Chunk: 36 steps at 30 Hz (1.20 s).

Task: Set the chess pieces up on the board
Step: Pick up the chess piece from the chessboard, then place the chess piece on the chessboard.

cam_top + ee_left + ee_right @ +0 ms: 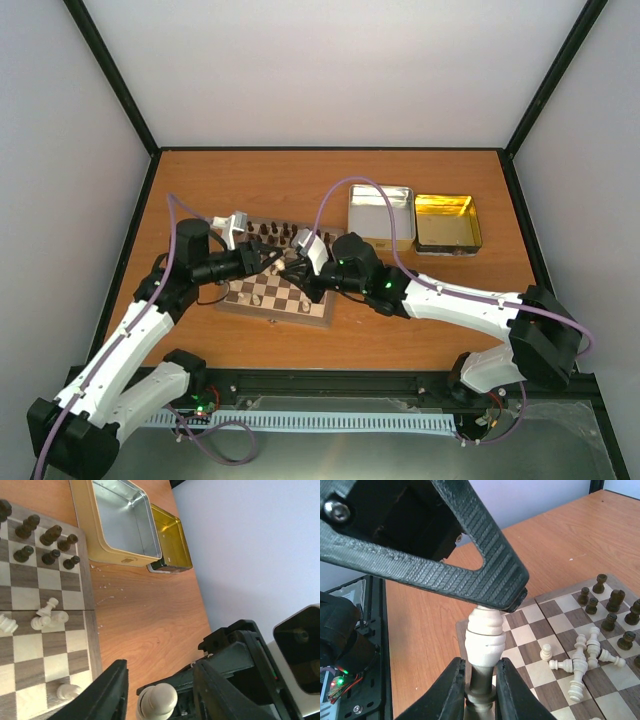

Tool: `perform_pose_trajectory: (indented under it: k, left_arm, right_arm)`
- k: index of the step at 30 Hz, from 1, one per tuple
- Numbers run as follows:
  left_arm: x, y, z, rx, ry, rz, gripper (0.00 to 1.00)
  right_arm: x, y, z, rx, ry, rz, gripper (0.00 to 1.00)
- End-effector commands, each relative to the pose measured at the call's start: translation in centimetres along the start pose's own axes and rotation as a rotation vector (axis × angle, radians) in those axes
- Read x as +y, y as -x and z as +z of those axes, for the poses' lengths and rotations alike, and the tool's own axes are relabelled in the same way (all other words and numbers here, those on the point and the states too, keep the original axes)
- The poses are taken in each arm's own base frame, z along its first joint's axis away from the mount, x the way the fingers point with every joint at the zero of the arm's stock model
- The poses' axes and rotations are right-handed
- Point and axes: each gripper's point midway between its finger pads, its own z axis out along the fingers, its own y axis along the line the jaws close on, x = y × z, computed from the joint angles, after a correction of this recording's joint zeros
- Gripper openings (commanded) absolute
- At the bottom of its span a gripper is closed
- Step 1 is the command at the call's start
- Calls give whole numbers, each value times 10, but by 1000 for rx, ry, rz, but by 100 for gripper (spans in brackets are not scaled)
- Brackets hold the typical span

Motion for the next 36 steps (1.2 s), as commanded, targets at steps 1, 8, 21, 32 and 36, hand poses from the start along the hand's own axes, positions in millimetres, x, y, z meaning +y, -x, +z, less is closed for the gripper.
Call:
perform_pose_trajectory:
  k: [1, 8, 21, 32, 36]
  left_arm:
    - [-12, 6, -3, -1, -15, 49, 34]
    - [-11, 7, -3, 2, -2, 100, 15]
    - [41, 44, -28, -174, 398, 204, 2]
    - [122, 16, -21, -101, 657, 87, 3]
    - [142, 9, -11, -57, 699, 61, 3]
  right_arm:
    - [-4, 10, 2, -20, -17, -22, 15]
    - [-13, 8, 6, -5, -58, -11, 13]
    - [-39, -10, 2, 85, -212, 62, 12]
    - [-98, -56, -24, 225, -580, 356, 15]
    - [-106, -71, -26, 265, -616, 406, 15]
